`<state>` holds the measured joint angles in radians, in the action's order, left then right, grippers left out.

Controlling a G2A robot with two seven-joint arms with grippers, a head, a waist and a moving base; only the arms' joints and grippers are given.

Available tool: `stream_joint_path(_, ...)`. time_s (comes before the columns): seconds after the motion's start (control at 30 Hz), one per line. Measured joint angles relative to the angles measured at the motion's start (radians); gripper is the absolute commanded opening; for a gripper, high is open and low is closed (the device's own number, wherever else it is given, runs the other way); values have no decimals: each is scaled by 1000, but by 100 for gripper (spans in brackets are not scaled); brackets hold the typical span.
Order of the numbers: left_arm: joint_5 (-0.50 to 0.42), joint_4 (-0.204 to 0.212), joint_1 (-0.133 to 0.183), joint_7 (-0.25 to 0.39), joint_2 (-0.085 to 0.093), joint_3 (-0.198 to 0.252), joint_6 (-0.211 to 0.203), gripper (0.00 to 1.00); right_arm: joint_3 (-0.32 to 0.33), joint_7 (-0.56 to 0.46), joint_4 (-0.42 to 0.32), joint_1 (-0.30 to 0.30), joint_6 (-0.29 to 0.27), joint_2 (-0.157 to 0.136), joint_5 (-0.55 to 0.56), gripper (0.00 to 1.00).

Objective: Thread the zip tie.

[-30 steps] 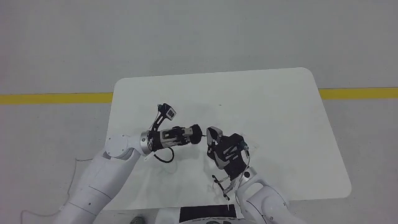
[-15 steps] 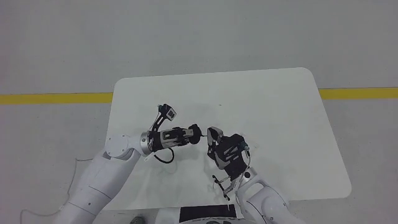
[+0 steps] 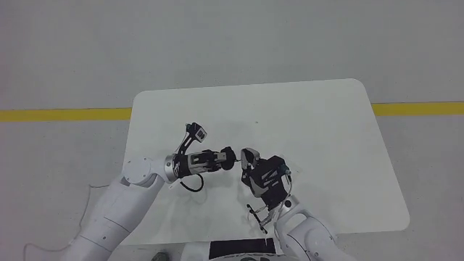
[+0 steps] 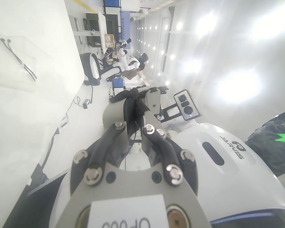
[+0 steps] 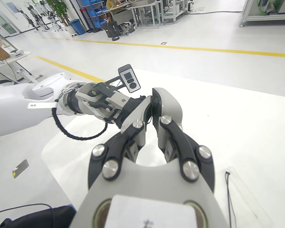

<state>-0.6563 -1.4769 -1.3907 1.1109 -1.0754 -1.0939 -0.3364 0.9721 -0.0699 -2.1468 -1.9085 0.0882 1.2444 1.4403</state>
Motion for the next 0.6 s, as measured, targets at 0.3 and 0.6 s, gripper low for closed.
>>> stream_joint_path(0.3,-10,-1,5,-11,0,8,-4,0,-11,-5,4,3,3,0,1,100)
stream_joint_path(0.6,-46,-2,-2,-37,-2,-7,-4,0,0,15,-5,1,35,-1,4,100)
